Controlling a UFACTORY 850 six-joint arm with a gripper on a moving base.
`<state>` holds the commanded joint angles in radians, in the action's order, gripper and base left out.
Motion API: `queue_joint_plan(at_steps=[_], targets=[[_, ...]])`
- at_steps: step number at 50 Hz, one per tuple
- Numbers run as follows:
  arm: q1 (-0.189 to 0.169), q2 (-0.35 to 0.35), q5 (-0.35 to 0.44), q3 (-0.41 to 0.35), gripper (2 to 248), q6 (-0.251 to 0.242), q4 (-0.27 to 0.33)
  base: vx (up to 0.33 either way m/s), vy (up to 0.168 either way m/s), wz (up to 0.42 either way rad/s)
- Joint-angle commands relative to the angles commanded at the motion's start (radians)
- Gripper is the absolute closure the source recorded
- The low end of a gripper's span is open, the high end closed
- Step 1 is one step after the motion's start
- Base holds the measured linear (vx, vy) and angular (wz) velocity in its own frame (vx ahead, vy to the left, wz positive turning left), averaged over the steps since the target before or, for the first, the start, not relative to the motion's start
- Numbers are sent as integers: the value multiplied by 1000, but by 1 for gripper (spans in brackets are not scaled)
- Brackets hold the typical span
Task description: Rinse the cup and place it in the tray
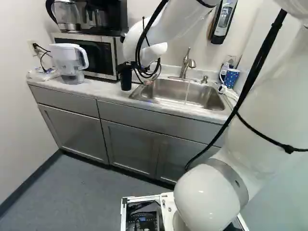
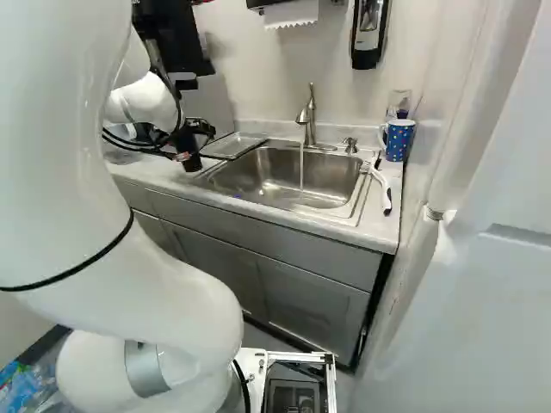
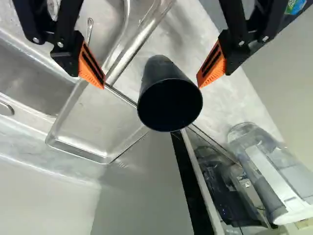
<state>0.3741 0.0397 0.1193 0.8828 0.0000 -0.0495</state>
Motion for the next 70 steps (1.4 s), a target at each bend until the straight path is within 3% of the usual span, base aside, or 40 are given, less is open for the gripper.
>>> queue_joint_plan(at_steps=[16, 70], targets=[[8, -19, 79, -17, 3, 0, 0, 0, 0, 0], [17, -117, 226, -39, 3, 0, 0, 0, 0, 0]])
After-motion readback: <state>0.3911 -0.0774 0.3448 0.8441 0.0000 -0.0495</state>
